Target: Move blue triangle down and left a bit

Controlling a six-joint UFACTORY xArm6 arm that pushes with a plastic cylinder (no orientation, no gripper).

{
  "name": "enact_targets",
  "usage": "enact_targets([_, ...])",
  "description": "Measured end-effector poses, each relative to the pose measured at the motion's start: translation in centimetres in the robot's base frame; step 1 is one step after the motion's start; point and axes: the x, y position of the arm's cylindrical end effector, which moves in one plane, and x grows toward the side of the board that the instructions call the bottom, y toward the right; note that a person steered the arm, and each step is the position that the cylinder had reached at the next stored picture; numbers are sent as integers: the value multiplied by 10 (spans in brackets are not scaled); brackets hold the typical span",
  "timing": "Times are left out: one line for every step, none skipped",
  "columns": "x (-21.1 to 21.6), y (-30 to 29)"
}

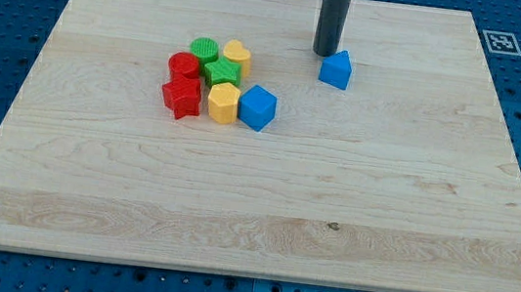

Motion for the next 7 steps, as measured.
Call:
enact_targets([-3, 12])
enact_targets([7, 19])
enact_targets([22, 16])
enact_targets([33, 5])
enact_targets([35, 2])
enact_targets([33, 20])
enact_targets([33, 48])
